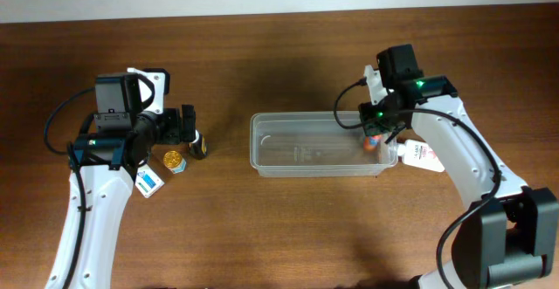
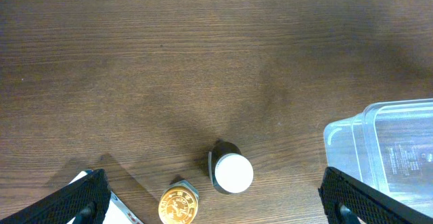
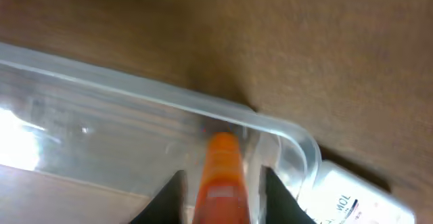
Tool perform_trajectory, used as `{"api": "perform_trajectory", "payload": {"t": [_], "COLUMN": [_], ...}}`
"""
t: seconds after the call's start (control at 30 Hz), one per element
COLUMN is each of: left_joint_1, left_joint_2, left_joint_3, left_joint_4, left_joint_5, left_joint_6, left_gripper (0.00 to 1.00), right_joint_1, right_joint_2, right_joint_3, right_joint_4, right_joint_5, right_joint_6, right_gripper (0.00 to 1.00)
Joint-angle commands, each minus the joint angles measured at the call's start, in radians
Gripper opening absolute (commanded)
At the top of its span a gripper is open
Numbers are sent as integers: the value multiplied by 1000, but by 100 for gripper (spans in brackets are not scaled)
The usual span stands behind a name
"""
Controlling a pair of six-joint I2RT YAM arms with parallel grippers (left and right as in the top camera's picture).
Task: Pack container
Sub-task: 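Carry the orange tube into the container and release it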
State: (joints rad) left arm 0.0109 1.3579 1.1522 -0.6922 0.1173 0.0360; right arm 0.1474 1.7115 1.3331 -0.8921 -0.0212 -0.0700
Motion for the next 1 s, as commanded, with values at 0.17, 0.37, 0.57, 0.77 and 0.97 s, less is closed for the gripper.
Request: {"api": "perform_trajectory", "payload": {"t": [0.17,0.37,0.57,0.77,0.97], "left_joint_1": [-1,-1,-1,-1,-1], "left_joint_2": [0,0,0,0,0], "left_joint_3": [19,19,19,19,19], "left_joint_4": [2,2,2,3,3], "left_joint_5": [14,14,14,14,14], "left_joint_6": [-9,-9,-9,-9,-9], "left_gripper": [99,99,99,99,99], "right_joint_1": [-5,-4,-26,-161,-241], "right_joint_2": [-3,-28,-85,-88,-67], "right_joint_3": [-5,35,301,513,443], "right_joint_4": [7,-37,-183,-340,-496], "right_joint_5": [18,19,134,157,-37], "right_joint_6": [-1,-1,76,431,756], "right_gripper": [55,61,69,77,99]}}
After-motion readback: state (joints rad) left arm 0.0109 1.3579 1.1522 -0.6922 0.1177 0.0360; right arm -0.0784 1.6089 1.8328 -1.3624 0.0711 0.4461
